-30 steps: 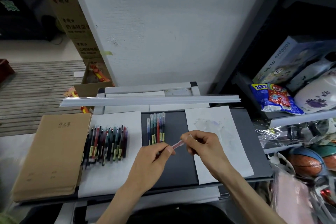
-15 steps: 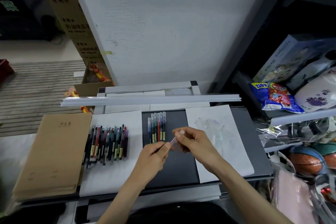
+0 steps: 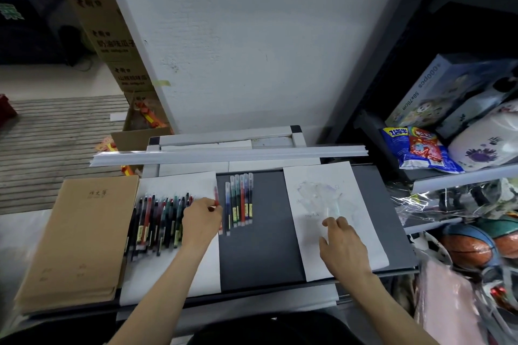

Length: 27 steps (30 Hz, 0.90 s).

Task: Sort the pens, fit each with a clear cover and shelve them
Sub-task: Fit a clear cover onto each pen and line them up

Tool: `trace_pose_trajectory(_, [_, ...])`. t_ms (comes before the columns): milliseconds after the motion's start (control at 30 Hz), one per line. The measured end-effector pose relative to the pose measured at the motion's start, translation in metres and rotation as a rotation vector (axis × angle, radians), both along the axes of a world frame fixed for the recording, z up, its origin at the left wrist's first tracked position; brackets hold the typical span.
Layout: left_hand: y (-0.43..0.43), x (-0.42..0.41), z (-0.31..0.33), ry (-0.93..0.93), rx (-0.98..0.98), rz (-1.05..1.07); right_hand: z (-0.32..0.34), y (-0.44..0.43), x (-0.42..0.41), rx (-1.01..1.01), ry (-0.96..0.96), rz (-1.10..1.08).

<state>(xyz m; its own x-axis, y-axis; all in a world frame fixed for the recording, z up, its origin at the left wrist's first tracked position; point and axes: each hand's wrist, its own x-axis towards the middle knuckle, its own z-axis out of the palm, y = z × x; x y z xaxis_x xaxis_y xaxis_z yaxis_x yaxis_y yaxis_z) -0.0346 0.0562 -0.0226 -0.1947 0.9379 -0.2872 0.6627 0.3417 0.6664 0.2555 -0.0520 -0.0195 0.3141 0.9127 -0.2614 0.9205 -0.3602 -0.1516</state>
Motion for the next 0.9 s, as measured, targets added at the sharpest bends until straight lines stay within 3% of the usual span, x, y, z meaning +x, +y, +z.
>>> trace_pose_trajectory(200, [0.010, 0.008, -0.007, 0.089, -0.002, -0.111, -0.007, 0.004, 0.001, -0.004, 0.021, -0.024])
trace_pose_trajectory(633, [0.002, 0.001, -0.008, 0.105, 0.005, -0.093, -0.012, 0.019, -0.010, 0.006, 0.082, -0.048])
trace_pose_trajectory(900, [-0.011, -0.044, -0.008, 0.447, 0.061, -0.105, -0.012, 0.010, -0.028, 0.093, 0.350, -0.100])
